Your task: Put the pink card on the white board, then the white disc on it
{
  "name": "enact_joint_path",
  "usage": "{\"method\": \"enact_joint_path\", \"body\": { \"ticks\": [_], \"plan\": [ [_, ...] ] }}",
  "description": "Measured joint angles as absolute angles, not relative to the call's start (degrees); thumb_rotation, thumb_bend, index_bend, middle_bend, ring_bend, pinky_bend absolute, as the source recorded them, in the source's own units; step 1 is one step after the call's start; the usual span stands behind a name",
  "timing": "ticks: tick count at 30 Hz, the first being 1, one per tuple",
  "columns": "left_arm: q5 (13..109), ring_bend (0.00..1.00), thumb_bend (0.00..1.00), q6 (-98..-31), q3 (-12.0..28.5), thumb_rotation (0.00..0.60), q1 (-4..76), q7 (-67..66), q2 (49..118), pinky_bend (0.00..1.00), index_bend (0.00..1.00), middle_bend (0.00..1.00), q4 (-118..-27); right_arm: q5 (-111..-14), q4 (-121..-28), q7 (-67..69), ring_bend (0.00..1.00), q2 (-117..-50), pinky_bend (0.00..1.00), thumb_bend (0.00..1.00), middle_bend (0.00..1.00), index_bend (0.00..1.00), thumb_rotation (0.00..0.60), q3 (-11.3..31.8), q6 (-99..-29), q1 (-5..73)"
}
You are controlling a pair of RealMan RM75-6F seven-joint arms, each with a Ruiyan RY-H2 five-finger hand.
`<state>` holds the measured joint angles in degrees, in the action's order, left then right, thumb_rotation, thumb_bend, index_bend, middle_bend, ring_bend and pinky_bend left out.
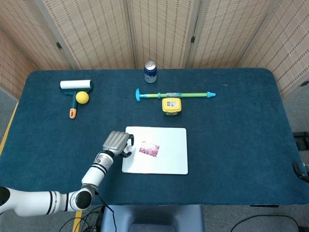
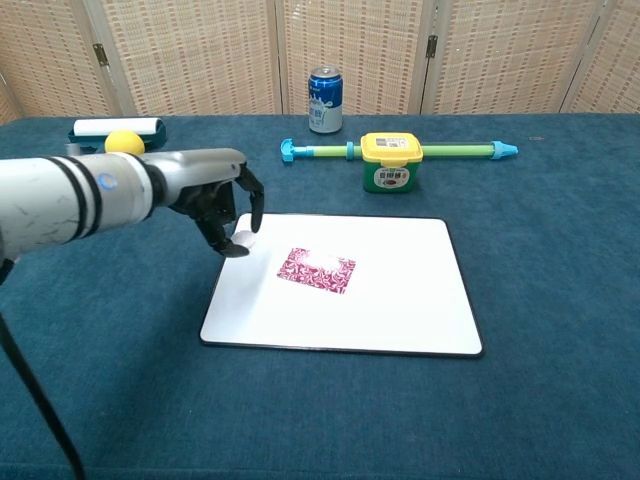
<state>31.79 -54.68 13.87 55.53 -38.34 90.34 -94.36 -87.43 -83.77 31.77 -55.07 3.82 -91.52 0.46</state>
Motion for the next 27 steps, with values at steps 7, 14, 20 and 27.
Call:
{"method": "enact_joint_path", "body": {
  "ticks": [7, 14, 20, 27],
  "plan": [
    [26.6, 1.0, 0.36, -52.6, 15.0, 0.6, 61.8, -41.2, 95.1, 1.0, 0.55, 1.0, -89.1, -85.0, -81.3, 37.9, 0.0, -54.7, 0.0, 0.32, 0.0, 0.0, 0.6, 4.8, -90.7, 0.0],
    [24.0, 1.0, 0.36, -50.2, 15.8, 0.6, 66.6, -42.4, 98.8, 1.0, 0.55, 1.0, -84.1, -82.4, -78.5, 43.1, 0.0, -54.6, 0.0, 0.32, 0.0, 0.0, 0.6, 5.9, -89.8, -0.9],
    [22.9, 1.0, 0.36, -47.8, 15.8, 0.6, 68.9, -41.9, 101.1, 1.0, 0.55, 1.0, -79.9, -81.4, -76.9, 46.2, 0.0, -54.7, 0.0, 0.32, 0.0, 0.0, 0.6, 6.7, -89.7, -1.7],
    [23.2, 1.0, 0.36, -45.1, 15.2, 0.6, 70.0, -39.5, 102.2, 1.0, 0.55, 1.0, -75.7, -81.4, -75.6, 48.0, 0.0, -55.0, 0.0, 0.32, 0.0, 0.0, 0.6, 7.2, -90.3, -2.5]
  ]
}}
